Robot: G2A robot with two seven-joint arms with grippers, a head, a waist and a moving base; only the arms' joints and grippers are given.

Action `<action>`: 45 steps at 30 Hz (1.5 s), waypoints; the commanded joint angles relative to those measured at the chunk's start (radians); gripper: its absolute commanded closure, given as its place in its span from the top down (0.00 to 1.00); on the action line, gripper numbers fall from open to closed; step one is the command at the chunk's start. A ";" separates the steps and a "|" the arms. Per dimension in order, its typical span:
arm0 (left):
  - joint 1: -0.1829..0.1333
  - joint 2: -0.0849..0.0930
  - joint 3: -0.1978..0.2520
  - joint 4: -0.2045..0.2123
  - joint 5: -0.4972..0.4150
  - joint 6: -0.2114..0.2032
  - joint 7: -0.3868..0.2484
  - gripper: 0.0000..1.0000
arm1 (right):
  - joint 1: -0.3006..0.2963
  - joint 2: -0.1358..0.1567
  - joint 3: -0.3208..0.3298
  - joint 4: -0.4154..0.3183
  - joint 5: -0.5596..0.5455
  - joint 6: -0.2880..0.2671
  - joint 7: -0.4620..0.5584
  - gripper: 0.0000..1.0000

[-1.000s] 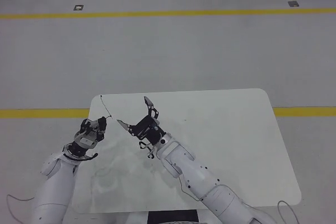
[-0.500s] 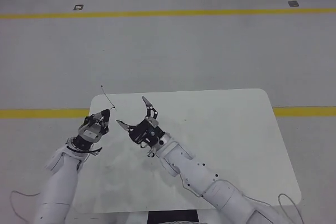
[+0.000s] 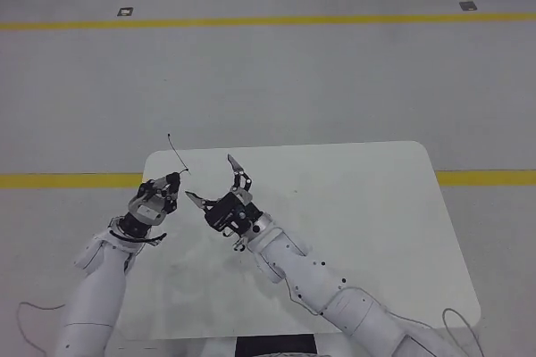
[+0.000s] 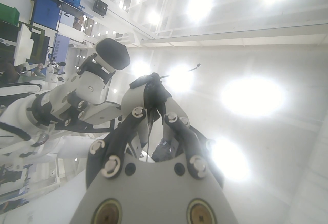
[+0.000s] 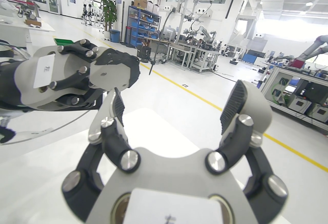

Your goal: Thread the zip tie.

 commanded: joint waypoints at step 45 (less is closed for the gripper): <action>0.000 0.000 0.000 0.000 0.000 0.000 0.000 0.00 | 0.001 -0.081 0.012 0.097 0.014 -0.043 -0.080 0.23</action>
